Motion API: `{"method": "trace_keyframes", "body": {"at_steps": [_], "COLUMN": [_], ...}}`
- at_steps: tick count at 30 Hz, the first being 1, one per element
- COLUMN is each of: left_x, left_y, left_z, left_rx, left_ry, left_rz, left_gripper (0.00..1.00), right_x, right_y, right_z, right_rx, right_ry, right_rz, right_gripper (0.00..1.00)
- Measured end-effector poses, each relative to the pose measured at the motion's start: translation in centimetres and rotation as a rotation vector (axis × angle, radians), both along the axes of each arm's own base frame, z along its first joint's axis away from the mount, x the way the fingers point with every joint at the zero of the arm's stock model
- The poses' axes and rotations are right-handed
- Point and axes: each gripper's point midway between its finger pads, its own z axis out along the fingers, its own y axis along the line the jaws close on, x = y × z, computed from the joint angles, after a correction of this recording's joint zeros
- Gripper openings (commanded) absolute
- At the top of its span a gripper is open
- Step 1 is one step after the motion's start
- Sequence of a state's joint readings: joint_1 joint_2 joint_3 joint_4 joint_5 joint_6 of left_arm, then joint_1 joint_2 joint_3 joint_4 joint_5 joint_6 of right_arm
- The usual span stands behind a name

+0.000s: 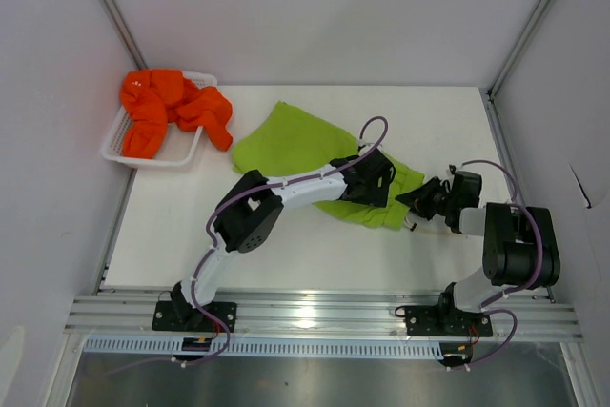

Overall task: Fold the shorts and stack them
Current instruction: Fold the shorts

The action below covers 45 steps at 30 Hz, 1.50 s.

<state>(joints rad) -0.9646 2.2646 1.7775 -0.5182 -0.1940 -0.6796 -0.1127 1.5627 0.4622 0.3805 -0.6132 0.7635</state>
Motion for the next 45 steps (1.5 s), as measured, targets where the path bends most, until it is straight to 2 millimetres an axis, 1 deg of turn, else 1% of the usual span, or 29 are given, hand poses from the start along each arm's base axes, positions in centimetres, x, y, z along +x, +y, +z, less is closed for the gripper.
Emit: {"method": "trace_keyframes", "body": {"at_steps": [1, 3, 5, 10, 12, 14, 17, 21, 24, 27, 28, 31, 33, 36, 39, 43, 45], "left_x": [0.0, -0.2, -0.3, -0.3, -0.5, -0.4, 0.5, 2.6, 3.8, 4.7, 4.8, 4.6, 4.5, 4.0, 3.2, 2.5, 1.8], "left_y": [-0.1, -0.2, -0.3, -0.3, 0.3, 1.5, 3.7, 7.8, 10.9, 12.8, 13.2, 13.9, 14.4, 15.7, 16.5, 16.5, 16.5], "left_z": [0.1, 0.1, 0.2, 0.6, 0.7, 1.1, 2.6, 5.0, 5.5, 4.9, 4.6, 3.7, 3.1, 1.5, -0.2, -0.1, -0.2], "left_rx": [-0.003, -0.008, -0.012, -0.039, -0.034, -0.021, -0.028, -0.084, -0.120, -0.125, -0.118, -0.096, -0.083, -0.045, -0.030, -0.075, -0.078], "left_ry": [0.002, 0.009, 0.016, 0.049, 0.072, 0.092, 0.094, 0.070, 0.044, 0.030, 0.030, 0.035, 0.032, 0.043, 0.064, 0.031, 0.019], "left_rz": [-0.002, -0.008, -0.012, -0.024, -0.028, -0.020, 0.004, 0.080, 0.141, 0.184, 0.190, 0.196, 0.201, 0.223, 0.249, 0.293, 0.309], "left_gripper": [0.84, 0.84, 0.84, 0.86, 0.86, 0.87, 0.87, 0.85, 0.80, 0.76, 0.72, 0.64, 0.60, 0.56, 0.54, 0.54, 0.54], "right_x": [-0.1, -0.2, 0.2, 1.2, 1.4, 1.3, 1.2, 0.9, 0.7, 0.7, 1.0, 2.2, 3.0, 3.8, 4.8, 6.4, 6.7], "right_y": [-0.2, -0.5, -1.0, -1.7, -2.3, -3.1, -4.0, -4.7, -4.9, -5.1, -5.1, -5.1, -5.2, -5.2, -5.1, -4.0, -3.3], "right_z": [-0.1, -0.2, 0.0, 1.3, 2.0, 2.6, 3.4, 3.7, 3.7, 3.9, 4.1, 4.7, 5.0, 5.2, 5.0, 5.1, 5.2], "right_rx": [-0.005, -0.028, -0.066, -0.204, -0.258, -0.308, -0.366, -0.414, -0.440, -0.484, -0.502, -0.554, -0.577, -0.593, -0.606, -0.613, -0.614], "right_ry": [0.014, 0.049, 0.077, 0.145, 0.158, 0.177, 0.195, 0.212, 0.216, 0.220, 0.220, 0.206, 0.197, 0.194, 0.207, 0.193, 0.179], "right_rz": [-0.004, -0.007, -0.003, 0.027, 0.027, 0.017, 0.010, 0.020, 0.041, 0.059, 0.062, 0.070, 0.068, 0.065, 0.078, 0.118, 0.140], "right_gripper": [0.00, 0.00, 0.00, 0.00, 0.00, 0.00, 0.00, 0.00, 0.00, 0.00, 0.00, 0.00, 0.00, 0.00, 0.00, 0.00, 0.00]}}
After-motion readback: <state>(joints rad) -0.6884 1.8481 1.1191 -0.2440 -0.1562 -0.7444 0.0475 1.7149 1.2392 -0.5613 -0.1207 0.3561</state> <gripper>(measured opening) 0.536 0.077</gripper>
